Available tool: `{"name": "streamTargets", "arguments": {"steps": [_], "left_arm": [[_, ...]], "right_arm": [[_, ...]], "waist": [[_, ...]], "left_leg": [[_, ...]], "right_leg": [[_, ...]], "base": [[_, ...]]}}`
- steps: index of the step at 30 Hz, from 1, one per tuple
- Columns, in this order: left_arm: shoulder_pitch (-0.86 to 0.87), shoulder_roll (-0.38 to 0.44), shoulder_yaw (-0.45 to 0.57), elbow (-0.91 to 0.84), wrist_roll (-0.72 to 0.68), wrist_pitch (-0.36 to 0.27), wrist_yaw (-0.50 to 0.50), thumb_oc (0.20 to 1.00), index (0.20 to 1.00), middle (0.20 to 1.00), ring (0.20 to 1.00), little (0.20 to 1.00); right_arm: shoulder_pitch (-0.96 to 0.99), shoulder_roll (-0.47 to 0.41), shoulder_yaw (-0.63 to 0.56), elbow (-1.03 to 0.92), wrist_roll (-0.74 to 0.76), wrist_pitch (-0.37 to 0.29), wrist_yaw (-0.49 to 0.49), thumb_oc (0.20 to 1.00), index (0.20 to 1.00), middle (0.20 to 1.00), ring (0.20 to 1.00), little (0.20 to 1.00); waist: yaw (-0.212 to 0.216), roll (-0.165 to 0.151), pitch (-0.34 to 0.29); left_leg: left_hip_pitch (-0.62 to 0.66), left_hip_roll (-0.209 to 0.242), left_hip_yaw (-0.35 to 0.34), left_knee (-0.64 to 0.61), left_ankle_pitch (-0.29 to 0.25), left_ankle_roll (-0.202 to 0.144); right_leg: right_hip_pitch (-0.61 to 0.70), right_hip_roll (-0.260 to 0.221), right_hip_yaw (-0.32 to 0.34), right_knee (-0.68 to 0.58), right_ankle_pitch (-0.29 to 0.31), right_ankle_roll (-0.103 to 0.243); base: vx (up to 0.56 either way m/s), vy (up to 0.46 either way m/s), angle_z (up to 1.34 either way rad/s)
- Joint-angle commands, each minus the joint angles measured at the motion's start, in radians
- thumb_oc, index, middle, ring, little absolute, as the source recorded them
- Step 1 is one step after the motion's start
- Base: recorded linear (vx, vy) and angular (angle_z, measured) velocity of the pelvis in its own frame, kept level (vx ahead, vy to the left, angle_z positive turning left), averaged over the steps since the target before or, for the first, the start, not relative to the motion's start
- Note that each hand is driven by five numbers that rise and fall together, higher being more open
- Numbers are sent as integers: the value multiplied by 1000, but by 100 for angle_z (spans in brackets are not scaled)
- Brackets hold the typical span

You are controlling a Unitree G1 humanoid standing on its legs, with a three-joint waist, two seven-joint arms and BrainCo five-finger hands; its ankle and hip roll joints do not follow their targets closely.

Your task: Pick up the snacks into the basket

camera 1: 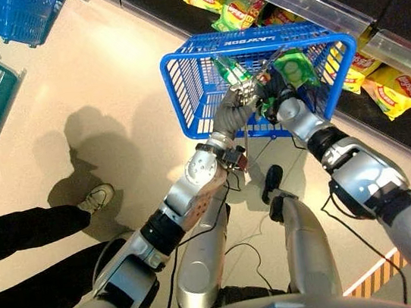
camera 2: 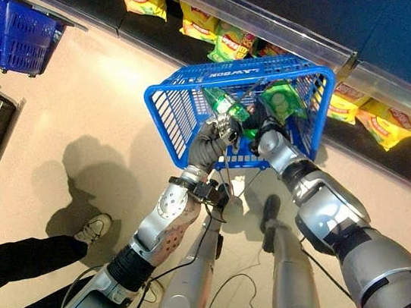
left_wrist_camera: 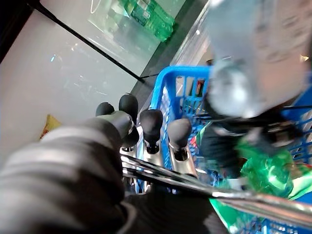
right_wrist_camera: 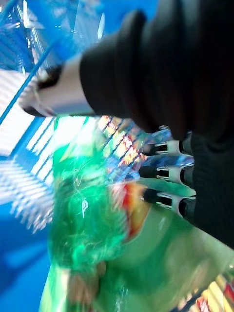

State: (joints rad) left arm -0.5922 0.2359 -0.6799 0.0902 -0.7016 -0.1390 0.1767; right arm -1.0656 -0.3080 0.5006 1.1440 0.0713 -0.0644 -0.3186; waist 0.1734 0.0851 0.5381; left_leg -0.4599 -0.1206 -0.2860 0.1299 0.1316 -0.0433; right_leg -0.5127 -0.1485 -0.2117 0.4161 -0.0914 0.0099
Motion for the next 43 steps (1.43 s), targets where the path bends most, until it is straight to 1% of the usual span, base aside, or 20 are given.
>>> {"name": "streamTargets", "arguments": {"steps": [1, 5, 8, 9, 10, 12, 13, 14, 16, 18, 19, 21, 23, 26, 28, 29, 30, 33, 34, 43], "left_arm": [[-78, -69, 44, -217, 31, -112, -45, 200, 200, 200, 200, 200], [-16, -39, 98, -191, 38, -107, -40, 200, 200, 200, 200, 200], [95, 11, 194, -173, 58, -98, -37, 200, 200, 200, 200, 200], [141, 28, 229, -170, 62, -94, -41, 200, 200, 200, 200, 200], [247, 62, 328, -146, 95, -91, -44, 200, 200, 200, 200, 200], [362, 74, 420, -91, 145, -90, -41, 200, 200, 200, 200, 200], [363, 74, 419, -91, 146, -90, -41, 200, 200, 200, 200, 200], [413, 76, 453, -64, 165, -88, -47, 200, 200, 200, 200, 200], [520, 68, 549, 115, 288, -84, -34, 200, 200, 200, 200, 200], [544, 64, 564, 176, 311, -83, -41, 200, 200, 200, 200, 200], [562, 64, 588, 356, 443, -79, -21, 200, 200, 200, 200, 200], [568, 49, 600, 513, 511, -67, -8, 200, 200, 200, 200, 200], [566, 7, 628, 709, 503, -42, -10, 200, 200, 200, 200, 200], [574, -13, 619, 823, 561, -27, -5, 200, 200, 200, 200, 200], [576, -36, 628, 939, 573, -7, 3, 200, 200, 200, 200, 200], [575, -36, 628, 940, 573, -8, 3, 200, 200, 200, 200, 200], [574, -56, 648, 1079, 590, 21, 1, 200, 200, 200, 200, 200], [575, -59, 656, 1146, 609, 32, 5, 200, 200, 200, 200, 200], [581, -55, 649, 1168, 622, 37, -5, 200, 200, 200, 200, 200], [588, -42, 633, 1180, 643, 35, -40, 200, 200, 200, 200, 200]], "right_arm": [[-2, -9, -10, -56, 25, -26, -20, 1000, 1000, 1000, 1000, 1000], [97, 1, -23, -121, 22, -19, -4, 1000, 1000, 1000, 1000, 1000], [299, -7, -31, -327, -41, -12, 14, 1000, 1000, 1000, 1000, 1000], [383, -15, -44, -390, -63, -10, 35, 1000, 1000, 1000, 1000, 1000], [544, -71, -94, -521, -124, -15, 77, 1000, 1000, 1000, 1000, 1000], [738, -124, -173, -635, -152, -34, 118, 1000, 1000, 1000, 1000, 1000], [740, -124, -174, -637, -152, -33, 118, 1000, 1000, 1000, 1000, 1000], [821, -134, -206, -667, -162, -43, 139, 1000, 1000, 1000, 1000, 1000], [1015, -147, -275, -708, -182, -79, 187, 1000, 1000, 1000, 1000, 1000], [1055, -147, -286, -694, -183, -88, 204, 1000, 1000, 1000, 1000, 1000], [1121, -141, -306, -633, -184, -103, 224, 1000, 1000, 1000, 1000, 1000], [1156, -124, -330, -577, -174, -107, 229, 1000, 1000, 1000, 1000, 1000], [1168, -85, -363, -462, -141, -103, 212, 1000, 1000, 1000, 1000, 1000], [1153, -32, -425, -272, -80, -82, 165, 1000, 1000, 1000, 1000, 1000], [1132, 4, -500, -136, 13, -70, 134, 1000, 1000, 1000, 1000, 1000], [1132, 4, -500, -136, 13, -70, 134, 1000, 1000, 1000, 1000, 1000], [1119, 26, -553, -21, 74, -55, 112, 1000, 1000, 1000, 1000, 1000], [1107, 27, -588, 80, 96, -34, 98, 1000, 1000, 1000, 1000, 1000], [1091, 13, -610, 170, 93, -9, 79, 1000, 1000, 1000, 1000, 1000], [1084, 4, -641, 207, 166, 3, 111, 1000, 1000, 1000, 1000, 1000]], "waist": [[-3, 31, -18], [-20, 7, -21], [-43, -23, -48], [-51, -33, -67], [-68, -50, -97], [-92, -70, -136], [-92, -70, -140], [-100, -77, -159], [-136, -100, -217], [-145, -103, -238], [-167, -109, -279], [-182, -112, -319], [-193, -115, -347], [-205, -113, -391], [-212, -106, -407], [-212, -106, -409], [-221, -98, -433], [-225, -94, -452], [-225, -91, -469], [-228, -89, -497]], "left_leg": [[62, -48, 70, 66, -127, 21], [99, -39, 78, 51, -127, 19], [130, -22, 90, 36, -131, 14], [138, -17, 94, 28, -129, 14], [166, -2, 106, 12, -134, 10], [204, 15, 118, -15, -133, 7], [202, 14, 117, -18, -129, 8], [217, 19, 121, -29, -127, 7], [271, 39, 150, -74, -121, 3], [285, 44, 158, -86, -120, 4], [319, 58, 186, -120, -116, 1], [347, 66, 217, -142, -115, 0], [381, 77, 253, -157, -118, -3], [407, 84, 278, -166, -120, -4], [435, 92, 293, -168, -128, -3], [431, 91, 294, -168, -126, -3], [451, 94, 302, -170, -133, -2], [467, 97, 309, -168, -142, -1], [481, 101, 312, -169, -149, 0], [520, 110, 319, -173, -162, 0]], "right_leg": [[81, -41, 44, -116, 55, 116], [120, -36, 51, -141, 62, 118], [159, -30, 60, -173, 67, 120], [173, -28, 60, -193, 74, 121], [209, -24, 63, -224, 75, 124], [251, -17, 66, -267, 80, 128], [249, -17, 65, -270, 84, 128], [267, -12, 65, -285, 85, 129], [313, 8, 79, -340, 98, 136], [324, 15, 88, -356, 104, 138], [354, 27, 104, -402, 119, 146], [373, 34, 130, -438, 136, 152], [396, 45, 161, -467, 149, 155], [418, 52, 174, -483, 157, 155], [438, 58, 184, -483, 153, 153], [434, 57, 185, -483, 155, 153], [450, 60, 191, -482, 150, 152], [462, 62, 198, -479, 146, 151], [474, 63, 200, -481, 142, 148], [511, 64, 197, -487, 131, 143]], "base": [[0, 0, 0], [0, 0, 0], [33, -2, -6], [101, -21, -21], [128, -21, -29], [110, -18, -22], [77, -18, -21], [117, -25, -36], [135, -34, -26], [66, -4, -34], [78, 20, -53], [93, 16, -44], [66, -7, -55], [83, -19, -63], [71, -6, -26], [97, 5, -12], [90, 2, -19], [87, -11, -31], [86, -23, -24], [47, -18, -5]]}}
